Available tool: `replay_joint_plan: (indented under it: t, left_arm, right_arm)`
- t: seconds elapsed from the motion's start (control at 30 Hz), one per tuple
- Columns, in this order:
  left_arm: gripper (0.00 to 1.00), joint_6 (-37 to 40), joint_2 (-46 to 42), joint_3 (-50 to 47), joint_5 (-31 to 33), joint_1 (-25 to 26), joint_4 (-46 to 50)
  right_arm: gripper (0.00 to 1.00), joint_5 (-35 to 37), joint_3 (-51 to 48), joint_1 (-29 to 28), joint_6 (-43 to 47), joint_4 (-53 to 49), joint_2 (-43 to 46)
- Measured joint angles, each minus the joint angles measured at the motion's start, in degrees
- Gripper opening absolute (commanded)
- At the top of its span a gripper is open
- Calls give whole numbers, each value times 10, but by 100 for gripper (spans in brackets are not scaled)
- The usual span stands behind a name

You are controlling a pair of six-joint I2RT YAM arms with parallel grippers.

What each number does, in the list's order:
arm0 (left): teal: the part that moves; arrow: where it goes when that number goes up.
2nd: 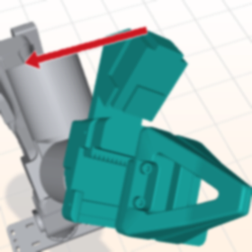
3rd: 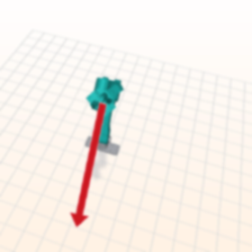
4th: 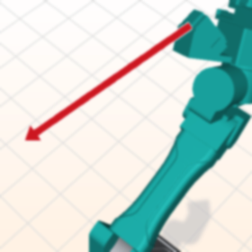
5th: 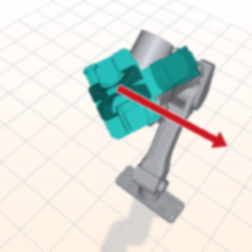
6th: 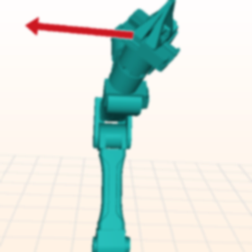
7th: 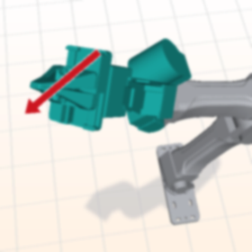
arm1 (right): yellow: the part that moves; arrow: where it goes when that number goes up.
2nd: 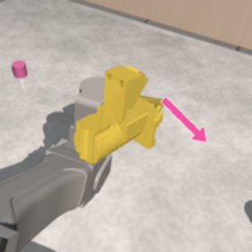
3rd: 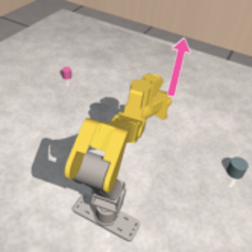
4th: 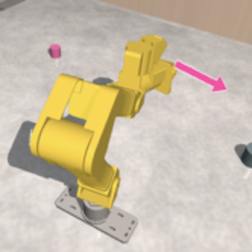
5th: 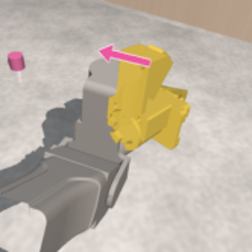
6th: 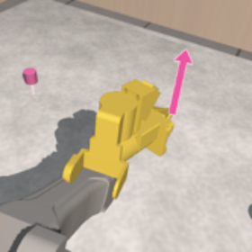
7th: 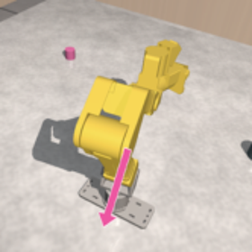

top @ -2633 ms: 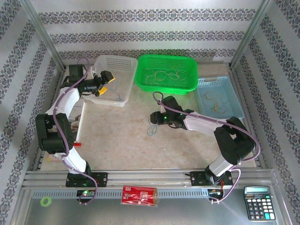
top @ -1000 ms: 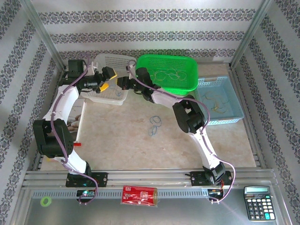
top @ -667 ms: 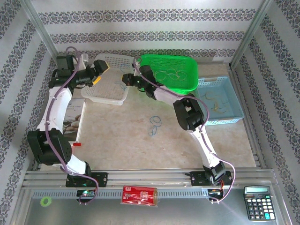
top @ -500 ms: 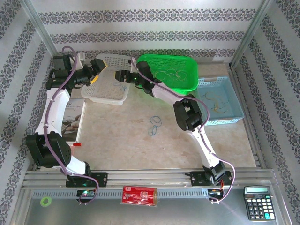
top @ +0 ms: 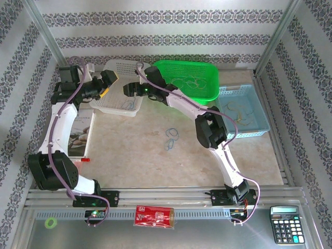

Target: Untangle the cables

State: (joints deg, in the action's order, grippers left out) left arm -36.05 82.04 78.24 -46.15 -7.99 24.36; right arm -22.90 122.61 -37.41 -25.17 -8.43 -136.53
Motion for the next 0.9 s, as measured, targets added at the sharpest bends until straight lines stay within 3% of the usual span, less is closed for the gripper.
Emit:
replay_joint_plan:
  t: [0.2, 0.47, 0.7, 0.9]
  left_arm:
    - [100, 9, -42, -39, 3, 0, -5]
    - [100, 14, -90, -123, 8, 9, -32]
    - [100, 11, -140, -209, 42, 85, -71]
    - [100, 2, -149, -240, 94, 172, -105]
  right_arm:
    - [78, 63, -40, -26, 58, -65, 72]
    - [76, 105, -350, -5, 73, -51, 308]
    - [77, 146, -594, 36, 74, -44, 445]
    - [71, 149, -662, 36, 73, -41, 435]
